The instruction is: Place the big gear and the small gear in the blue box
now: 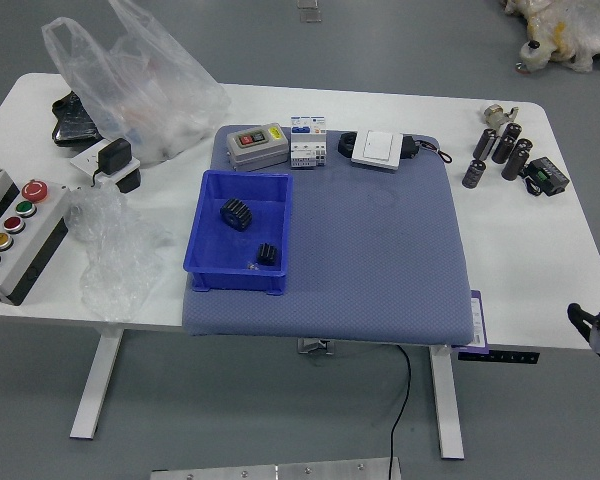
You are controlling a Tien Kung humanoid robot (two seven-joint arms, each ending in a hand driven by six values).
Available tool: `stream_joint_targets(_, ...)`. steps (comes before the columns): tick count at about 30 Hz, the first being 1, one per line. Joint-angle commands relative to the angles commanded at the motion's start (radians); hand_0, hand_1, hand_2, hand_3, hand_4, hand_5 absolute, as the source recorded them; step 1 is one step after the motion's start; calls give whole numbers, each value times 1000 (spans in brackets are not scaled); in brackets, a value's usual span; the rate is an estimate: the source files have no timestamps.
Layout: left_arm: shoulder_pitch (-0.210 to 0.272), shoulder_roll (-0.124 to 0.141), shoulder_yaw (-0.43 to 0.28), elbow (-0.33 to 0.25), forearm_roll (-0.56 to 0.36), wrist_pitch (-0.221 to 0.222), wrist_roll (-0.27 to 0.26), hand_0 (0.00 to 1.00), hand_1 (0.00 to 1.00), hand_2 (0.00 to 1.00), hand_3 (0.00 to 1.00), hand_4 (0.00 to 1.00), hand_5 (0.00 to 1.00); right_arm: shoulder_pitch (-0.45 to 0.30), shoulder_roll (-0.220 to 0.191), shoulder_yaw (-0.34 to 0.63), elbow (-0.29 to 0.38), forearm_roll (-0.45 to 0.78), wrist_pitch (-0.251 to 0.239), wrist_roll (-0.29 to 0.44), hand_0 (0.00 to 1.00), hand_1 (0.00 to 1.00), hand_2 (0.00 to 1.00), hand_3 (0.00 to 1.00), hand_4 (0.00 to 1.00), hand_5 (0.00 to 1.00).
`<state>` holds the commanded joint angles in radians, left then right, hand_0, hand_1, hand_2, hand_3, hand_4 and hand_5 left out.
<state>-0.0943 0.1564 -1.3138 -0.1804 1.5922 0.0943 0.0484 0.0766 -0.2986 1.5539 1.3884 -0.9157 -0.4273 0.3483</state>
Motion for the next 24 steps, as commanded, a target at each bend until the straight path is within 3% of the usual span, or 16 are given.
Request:
stream_joint_targets(2, 5, -5, -10, 0, 6, -3, 0, 614, 510, 510, 632, 657, 341, -1, 4, 19, 0, 13, 1, 6, 808, 741, 749, 691, 667, 374)
stream_joint_targets(3, 8, -10, -19, 0, 13, -5, 2, 617, 603, 586, 632, 658, 343, 0, 7, 24, 1, 17, 2, 9, 795, 730, 738, 686, 664, 360)
stream_joint_targets(8, 6, -23, -13, -1, 26, -11, 6, 617, 603, 586, 632, 658, 343, 0, 19, 33, -6, 53, -2, 37, 795, 730, 738, 686, 664, 360)
stream_joint_targets(9, 4, -24, -3, -3, 21, -10, 5, 623, 650, 626, 635, 658, 342, 1, 19, 33, -9, 62, -3, 43, 771, 722, 739, 728, 655, 348)
stream_joint_targets(24, 6, -21, 6, -3, 12, -2, 5, 626, 644, 622, 636, 657, 340, 16, 29, 49, -21, 108, 8, 66, 775, 726, 748, 718, 670, 398)
